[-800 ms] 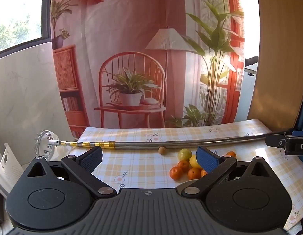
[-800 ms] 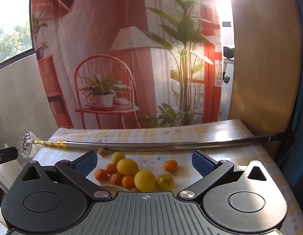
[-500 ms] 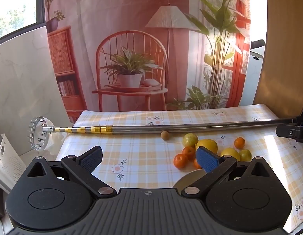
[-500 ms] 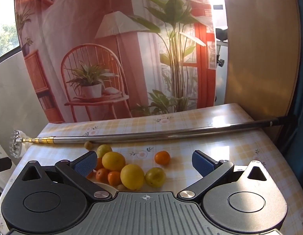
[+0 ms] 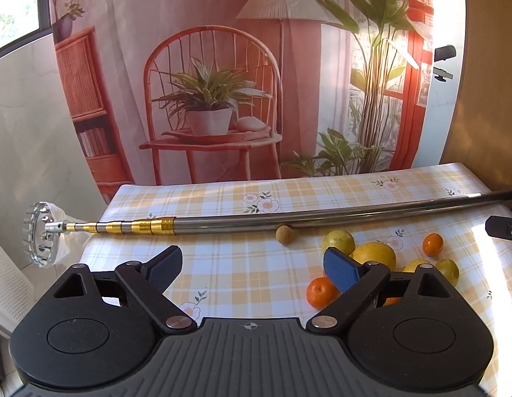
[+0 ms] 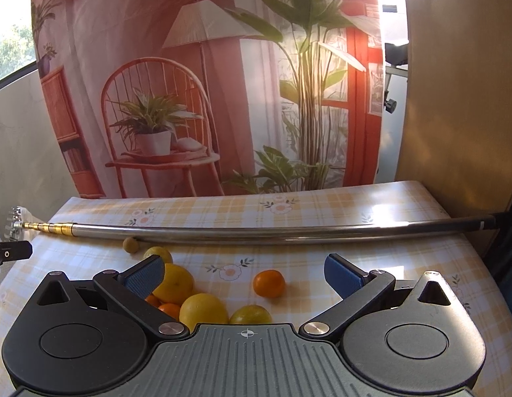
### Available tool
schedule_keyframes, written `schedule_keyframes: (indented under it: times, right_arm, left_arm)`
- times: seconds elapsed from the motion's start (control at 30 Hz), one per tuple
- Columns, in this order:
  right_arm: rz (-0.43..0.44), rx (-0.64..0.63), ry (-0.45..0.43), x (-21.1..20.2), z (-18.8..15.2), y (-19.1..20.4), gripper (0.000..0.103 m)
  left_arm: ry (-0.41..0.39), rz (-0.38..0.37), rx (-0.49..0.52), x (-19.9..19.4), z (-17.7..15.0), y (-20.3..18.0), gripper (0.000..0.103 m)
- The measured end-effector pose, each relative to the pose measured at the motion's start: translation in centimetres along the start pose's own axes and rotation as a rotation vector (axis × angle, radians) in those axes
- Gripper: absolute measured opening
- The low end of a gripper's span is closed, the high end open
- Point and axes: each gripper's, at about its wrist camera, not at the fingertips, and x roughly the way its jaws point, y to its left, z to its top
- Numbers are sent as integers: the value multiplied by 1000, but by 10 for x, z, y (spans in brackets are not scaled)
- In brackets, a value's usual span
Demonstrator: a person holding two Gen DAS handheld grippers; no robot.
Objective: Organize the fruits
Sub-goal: 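Grasp the small brown kiwi with the left tool while the right tool grasps a tangerine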
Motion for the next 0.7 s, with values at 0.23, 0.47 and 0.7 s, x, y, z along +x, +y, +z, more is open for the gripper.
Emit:
schedule_keyframes:
  times: [0.23, 0.47, 0.7]
  right_arm:
    - [69, 69, 38, 37, -5, -17, 103]
    - [28, 93, 98, 57, -12, -38, 102]
    - [25, 104, 137, 76, -15, -43, 99]
  left_arm:
    - [33, -119, 56, 57, 8, -12, 87]
    - [88, -156, 50, 116, 3, -12, 87]
    - [161, -180, 45, 158, -2, -12, 49]
